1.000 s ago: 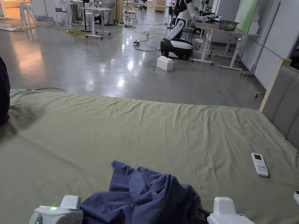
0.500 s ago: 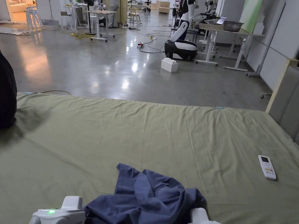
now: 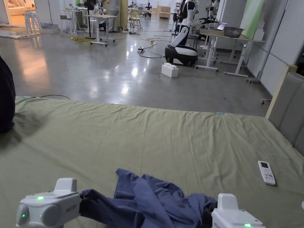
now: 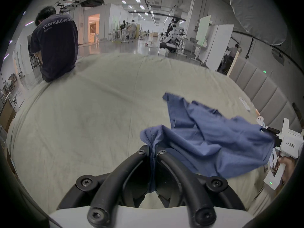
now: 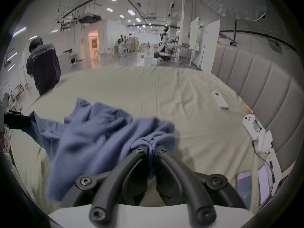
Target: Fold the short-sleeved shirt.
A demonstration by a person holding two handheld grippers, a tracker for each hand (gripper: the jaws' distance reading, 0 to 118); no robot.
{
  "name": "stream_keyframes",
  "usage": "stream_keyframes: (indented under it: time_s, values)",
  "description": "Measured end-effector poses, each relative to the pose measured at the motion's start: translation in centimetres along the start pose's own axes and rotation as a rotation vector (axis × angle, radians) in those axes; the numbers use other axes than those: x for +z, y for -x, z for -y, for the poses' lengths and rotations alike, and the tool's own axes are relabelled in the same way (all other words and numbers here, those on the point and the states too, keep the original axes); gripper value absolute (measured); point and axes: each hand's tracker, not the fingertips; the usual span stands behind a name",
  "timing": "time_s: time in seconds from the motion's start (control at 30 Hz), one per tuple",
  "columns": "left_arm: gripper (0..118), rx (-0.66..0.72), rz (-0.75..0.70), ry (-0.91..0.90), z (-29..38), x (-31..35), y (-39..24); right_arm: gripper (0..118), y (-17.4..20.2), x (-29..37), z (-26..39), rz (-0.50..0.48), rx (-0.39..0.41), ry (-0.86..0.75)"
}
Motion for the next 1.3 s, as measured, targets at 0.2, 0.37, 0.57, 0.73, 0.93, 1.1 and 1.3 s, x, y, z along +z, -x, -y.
stream_keyframes:
  time_s: [0.2,0.37,0.57,0.73,0.93,1.1,1.3]
  values:
    - [7,-0.009,0.006,-0.111,-4.9,3.7,0.6,7,-1.6,3.2,-4.2,0.019,-0.01,-0.11]
    - [7,0.011,0.011,-0.202,-9.0,6.9,1.5,7,-2.3,6.4,-8.4,0.026,0.005,-0.206]
    - [7,0.031,-0.02,-0.307,-13.7,11.2,2.7,7,-3.6,10.1,-14.4,0.035,-0.036,-0.348]
    - [7,0.02,-0.033,-0.349,-17.0,13.9,2.7,7,-3.7,12.7,-19.6,0.052,-0.023,-0.431]
    - [7,0.004,-0.053,-0.384,-21.1,15.1,2.1,7,-3.1,13.6,-24.7,0.071,0.029,-0.512]
    - [7,-0.014,-0.071,-0.388,-24.4,14.7,2.0,7,-3.1,12.9,-28.1,0.084,0.029,-0.52]
    - [7,-0.039,-0.084,-0.414,-28.7,14.0,1.7,7,-3.0,11.7,-31.3,0.114,0.043,-0.537]
